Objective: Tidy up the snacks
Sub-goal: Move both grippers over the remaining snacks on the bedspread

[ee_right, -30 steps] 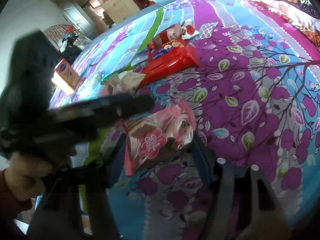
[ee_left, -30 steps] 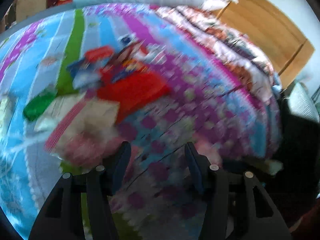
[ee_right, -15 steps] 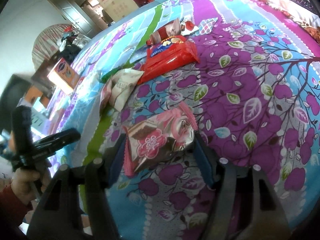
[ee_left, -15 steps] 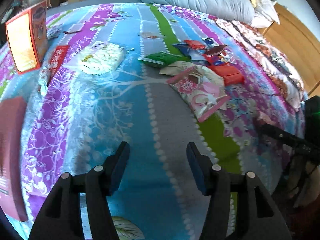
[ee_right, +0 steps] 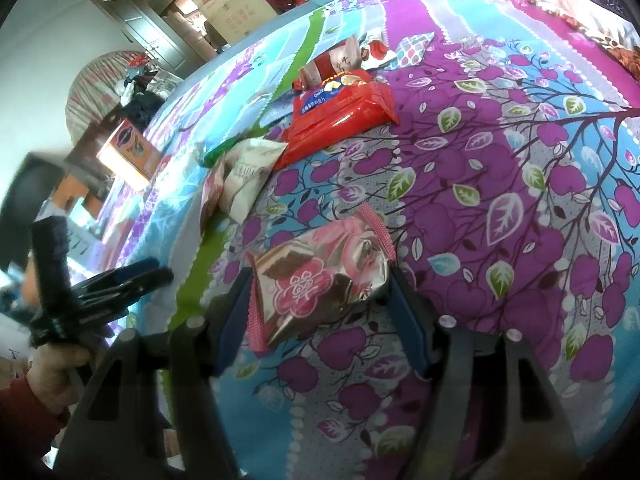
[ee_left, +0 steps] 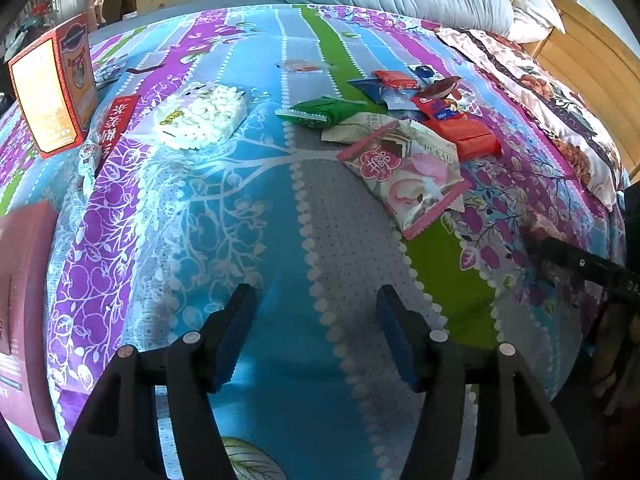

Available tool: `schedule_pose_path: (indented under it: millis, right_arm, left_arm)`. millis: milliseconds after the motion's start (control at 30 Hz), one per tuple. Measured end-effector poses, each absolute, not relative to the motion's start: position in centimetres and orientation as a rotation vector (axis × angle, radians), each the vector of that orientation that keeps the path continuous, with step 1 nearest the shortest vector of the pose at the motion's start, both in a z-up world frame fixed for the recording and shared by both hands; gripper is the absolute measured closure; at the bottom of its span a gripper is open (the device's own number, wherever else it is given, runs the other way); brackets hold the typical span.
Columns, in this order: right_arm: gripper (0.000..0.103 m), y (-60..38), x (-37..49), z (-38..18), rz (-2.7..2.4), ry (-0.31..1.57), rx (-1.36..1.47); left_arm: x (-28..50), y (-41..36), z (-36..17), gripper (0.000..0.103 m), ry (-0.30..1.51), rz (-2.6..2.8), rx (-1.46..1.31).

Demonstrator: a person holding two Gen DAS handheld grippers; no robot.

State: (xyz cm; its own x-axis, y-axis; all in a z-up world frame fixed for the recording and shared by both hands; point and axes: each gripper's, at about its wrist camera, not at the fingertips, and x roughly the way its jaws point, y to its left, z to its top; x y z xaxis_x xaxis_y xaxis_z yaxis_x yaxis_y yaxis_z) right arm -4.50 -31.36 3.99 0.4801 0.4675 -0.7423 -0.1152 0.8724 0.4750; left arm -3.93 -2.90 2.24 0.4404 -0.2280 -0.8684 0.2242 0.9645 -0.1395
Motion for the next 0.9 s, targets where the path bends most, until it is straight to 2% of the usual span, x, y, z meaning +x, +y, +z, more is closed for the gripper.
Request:
schedule_pose_path:
  millis: [700,900]
  right_arm:
    - [0.036,-31.7,-4.6,4.0,0.372,1.014,0.394]
    - [0.036,-31.8,-4.6,4.0,0.375,1.015,0.396]
  left_arm:
    - [-3.7,-3.6,1.9,0.031,1.082,-0.269,0.013]
    - [-2.5,-3.9,3.3,0.031,1.078,-0.322,-0.124]
